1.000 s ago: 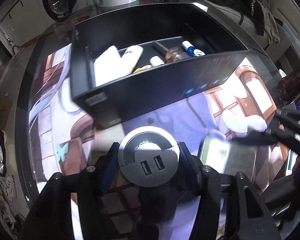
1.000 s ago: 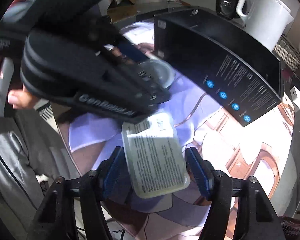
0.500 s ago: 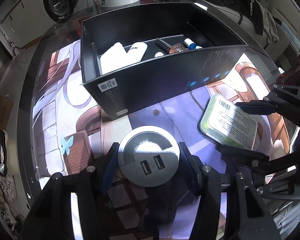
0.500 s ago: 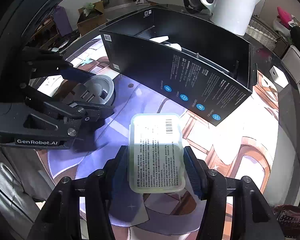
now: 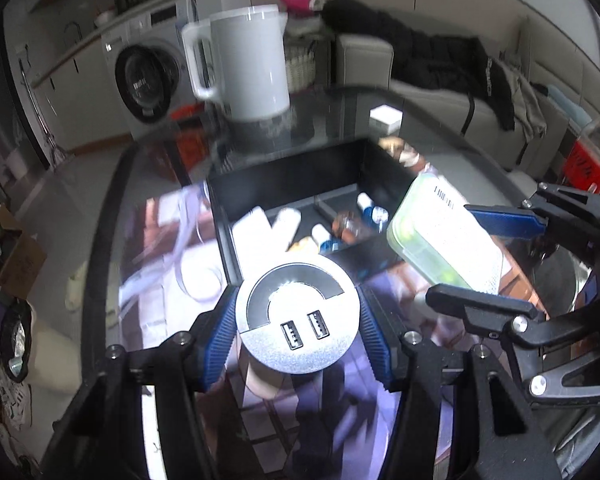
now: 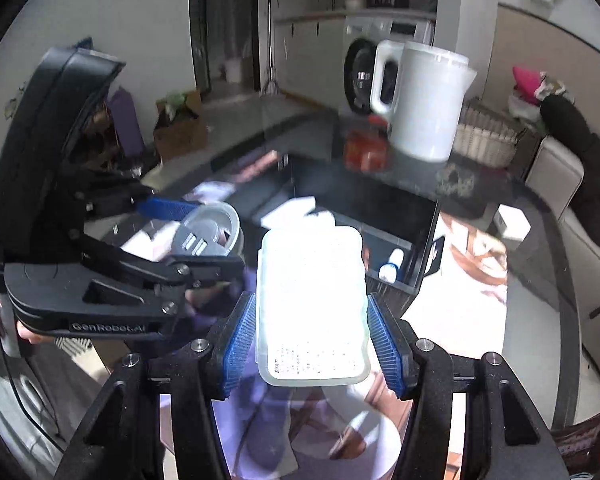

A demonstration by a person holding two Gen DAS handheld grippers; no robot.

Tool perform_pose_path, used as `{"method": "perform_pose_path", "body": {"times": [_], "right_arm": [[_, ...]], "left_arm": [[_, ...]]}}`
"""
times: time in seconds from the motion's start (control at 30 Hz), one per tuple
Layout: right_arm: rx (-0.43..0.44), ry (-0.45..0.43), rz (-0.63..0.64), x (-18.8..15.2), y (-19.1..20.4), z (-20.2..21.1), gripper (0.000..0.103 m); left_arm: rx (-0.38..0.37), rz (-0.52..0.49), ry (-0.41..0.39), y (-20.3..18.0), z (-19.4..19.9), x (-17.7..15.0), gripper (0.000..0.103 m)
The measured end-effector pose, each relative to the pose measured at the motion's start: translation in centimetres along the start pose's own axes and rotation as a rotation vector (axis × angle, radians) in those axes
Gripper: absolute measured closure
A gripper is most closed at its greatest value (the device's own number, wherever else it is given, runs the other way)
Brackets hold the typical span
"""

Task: Organize rigid objects
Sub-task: 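Lift the USB hub with the left tool while the right tool lifts the container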

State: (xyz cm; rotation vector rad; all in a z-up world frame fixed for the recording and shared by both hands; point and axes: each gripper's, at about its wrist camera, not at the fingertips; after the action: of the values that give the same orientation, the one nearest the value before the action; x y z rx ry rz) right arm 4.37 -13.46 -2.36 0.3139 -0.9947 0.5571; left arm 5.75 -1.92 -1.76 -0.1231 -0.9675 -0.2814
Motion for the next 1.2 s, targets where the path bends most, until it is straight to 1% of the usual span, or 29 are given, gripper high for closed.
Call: {"method": "perform_pose_path", "body": {"times": [0.03,0.1,0.2,0.27,0.37,0.43,0.57,0.87,1.2], "right_arm": [[0.002,-0.041,0.003,0.4,0.0,0.7,0.047],[-0.013,-0.117,0.016,1.4,0.5,1.9,0.047],[-0.029,-0.213,0.018,2.0,0.8,3.6,0.047],[-0.041,-0.266,0.017,2.3,1.0,4.6,0.047],[-0.063,-0.303,0.016,2.3,1.1,5.3,0.047],[-0.063,-0.342,0.012,2.3,1.3,6.1,0.047],[-0.095,-0.406,0.025,2.5,1.7,7.5,0.047],[-0.112,-0.436,0.0,3.1,1.3,7.6,0.047],[-0.163,-0.543,-0.041,6.6,0.7,7.3,0.047]], "left_arm": [[0.006,-0.002,-0.034,0.1,0.2,0.5,0.046],[0.033,-0.02,-0.13,0.2,1.6,1.3,0.046],[0.056,-0.023,-0.25,0.5,3.4,2.0,0.046],[0.062,-0.01,-0.299,0.9,4.1,2.4,0.046],[0.069,0.0,-0.358,1.4,5.1,2.7,0.046],[0.073,-0.006,-0.374,1.5,5.4,2.7,0.046],[0.082,0.001,-0.392,1.7,5.9,2.7,0.046],[0.093,0.018,-0.426,1.7,6.0,3.3,0.046],[0.118,0.088,-0.515,2.9,6.0,5.5,0.046]]}}
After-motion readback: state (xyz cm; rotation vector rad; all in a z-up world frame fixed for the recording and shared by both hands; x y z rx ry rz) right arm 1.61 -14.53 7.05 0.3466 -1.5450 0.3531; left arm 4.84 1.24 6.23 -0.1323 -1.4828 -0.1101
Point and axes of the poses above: each gripper's, at about its wrist camera, not at the fingertips, and z roughly against the way its jaws point, y to its left, x to its top, and after that the axes turned 14 degrees about -y, right-handed
